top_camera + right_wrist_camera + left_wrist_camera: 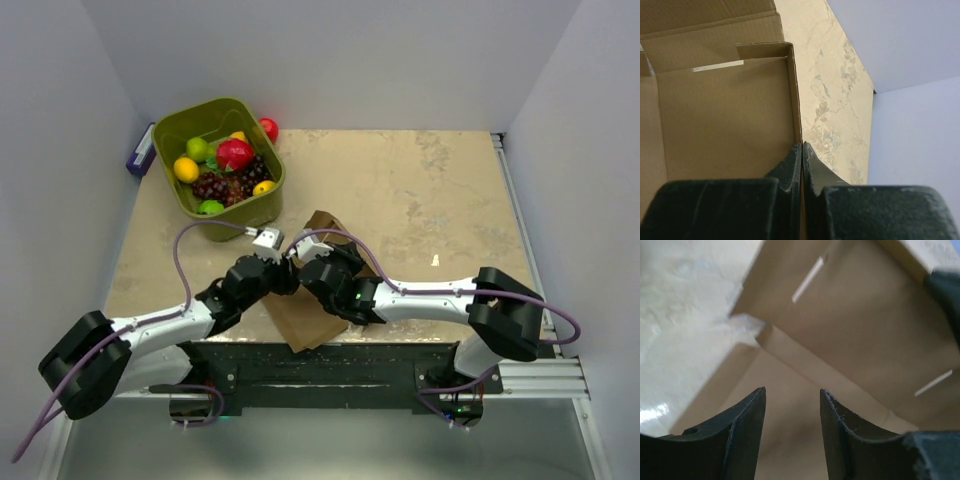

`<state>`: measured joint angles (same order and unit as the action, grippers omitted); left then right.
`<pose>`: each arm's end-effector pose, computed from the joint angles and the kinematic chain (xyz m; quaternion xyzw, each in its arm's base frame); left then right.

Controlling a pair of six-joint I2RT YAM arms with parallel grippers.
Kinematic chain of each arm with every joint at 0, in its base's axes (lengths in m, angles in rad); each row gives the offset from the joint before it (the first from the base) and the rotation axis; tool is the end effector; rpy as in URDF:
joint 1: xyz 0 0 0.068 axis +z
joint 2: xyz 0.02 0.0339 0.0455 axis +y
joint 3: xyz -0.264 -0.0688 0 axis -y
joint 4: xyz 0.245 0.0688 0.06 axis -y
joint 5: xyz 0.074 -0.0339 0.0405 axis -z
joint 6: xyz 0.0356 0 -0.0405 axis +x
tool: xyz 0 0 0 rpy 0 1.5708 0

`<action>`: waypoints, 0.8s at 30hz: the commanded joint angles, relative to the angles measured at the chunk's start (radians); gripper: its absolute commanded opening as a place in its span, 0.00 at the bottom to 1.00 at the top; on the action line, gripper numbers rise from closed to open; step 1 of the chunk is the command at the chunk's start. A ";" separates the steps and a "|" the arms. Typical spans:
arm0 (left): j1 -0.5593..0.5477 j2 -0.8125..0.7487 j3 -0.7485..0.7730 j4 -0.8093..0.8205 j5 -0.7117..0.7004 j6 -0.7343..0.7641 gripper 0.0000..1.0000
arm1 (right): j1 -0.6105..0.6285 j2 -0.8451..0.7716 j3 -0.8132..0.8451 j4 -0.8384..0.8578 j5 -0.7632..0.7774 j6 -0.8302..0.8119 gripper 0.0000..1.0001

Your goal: Fold the paper box

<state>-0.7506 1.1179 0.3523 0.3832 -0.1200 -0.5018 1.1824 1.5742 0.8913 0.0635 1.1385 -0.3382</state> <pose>0.1668 -0.1498 0.1836 0.0693 0.8249 -0.2873 0.4819 0.1516 0.2850 0.2178 -0.3372 0.7127 -0.2791 0.5482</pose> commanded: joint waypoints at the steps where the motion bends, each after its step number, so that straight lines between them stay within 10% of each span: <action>1: -0.068 0.043 -0.108 0.207 0.009 -0.105 0.41 | -0.009 -0.042 0.014 0.047 0.001 -0.021 0.00; 10: -0.148 0.313 -0.170 0.451 0.059 -0.152 0.10 | -0.009 -0.008 0.046 0.039 -0.003 -0.007 0.00; 24: -0.213 0.451 -0.156 0.571 0.056 -0.188 0.01 | 0.058 -0.013 -0.031 -0.119 -0.129 0.231 0.00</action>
<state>-0.9394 1.5288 0.1841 0.9070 -0.0673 -0.6662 1.1954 1.5745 0.9009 0.0097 1.0752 -0.2508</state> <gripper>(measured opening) 0.028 0.010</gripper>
